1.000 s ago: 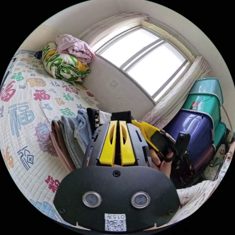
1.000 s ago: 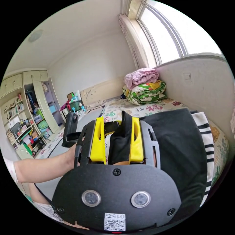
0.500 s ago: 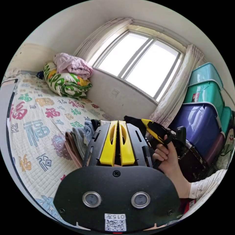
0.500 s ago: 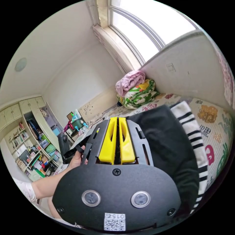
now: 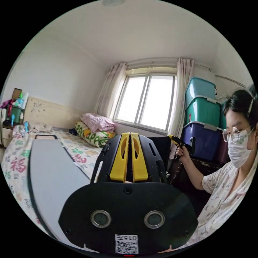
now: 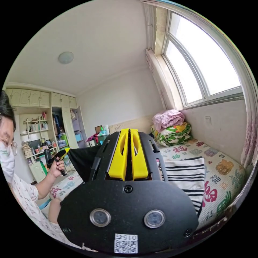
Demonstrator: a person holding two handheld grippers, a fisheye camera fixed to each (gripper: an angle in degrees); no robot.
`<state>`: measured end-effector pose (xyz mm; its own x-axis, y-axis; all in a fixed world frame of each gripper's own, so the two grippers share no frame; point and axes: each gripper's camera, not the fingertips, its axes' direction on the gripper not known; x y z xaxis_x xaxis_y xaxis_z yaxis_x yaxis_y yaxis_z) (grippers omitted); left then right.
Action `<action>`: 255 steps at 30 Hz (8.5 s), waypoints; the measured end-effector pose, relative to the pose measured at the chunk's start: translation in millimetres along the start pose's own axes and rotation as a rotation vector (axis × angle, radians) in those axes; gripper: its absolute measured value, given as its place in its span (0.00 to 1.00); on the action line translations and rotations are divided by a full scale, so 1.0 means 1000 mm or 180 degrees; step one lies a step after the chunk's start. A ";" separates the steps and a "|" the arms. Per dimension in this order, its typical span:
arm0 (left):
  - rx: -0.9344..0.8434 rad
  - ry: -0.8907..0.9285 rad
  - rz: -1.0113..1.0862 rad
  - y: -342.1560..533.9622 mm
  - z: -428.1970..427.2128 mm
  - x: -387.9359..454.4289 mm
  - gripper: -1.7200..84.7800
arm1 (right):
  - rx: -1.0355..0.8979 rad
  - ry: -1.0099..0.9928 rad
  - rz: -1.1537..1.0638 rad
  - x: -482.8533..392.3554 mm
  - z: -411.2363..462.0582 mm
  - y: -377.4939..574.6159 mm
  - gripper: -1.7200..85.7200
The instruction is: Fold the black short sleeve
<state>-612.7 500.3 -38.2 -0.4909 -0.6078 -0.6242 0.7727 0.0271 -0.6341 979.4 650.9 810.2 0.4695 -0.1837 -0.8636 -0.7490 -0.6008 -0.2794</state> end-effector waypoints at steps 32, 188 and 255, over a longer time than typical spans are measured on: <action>-0.1079 -0.2039 -0.1220 0.357 -0.231 -0.182 0.14 | -0.2280 -0.0340 0.0386 0.106 0.378 0.222 0.06; -0.1531 -0.1502 -0.1627 0.464 -0.321 0.107 0.02 | 0.1440 -0.1250 0.0075 -0.014 -0.061 0.321 0.01; -0.2622 -0.0843 0.0014 0.318 0.245 -0.333 0.12 | -0.3204 -0.1599 -0.1573 0.247 0.804 0.365 0.14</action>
<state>-104.7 516.7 80.4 -0.2995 -0.7685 -0.5654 0.1862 0.5341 -0.8246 446.2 1011.8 157.5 0.2015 0.4204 -0.8847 0.2577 -0.8941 -0.3662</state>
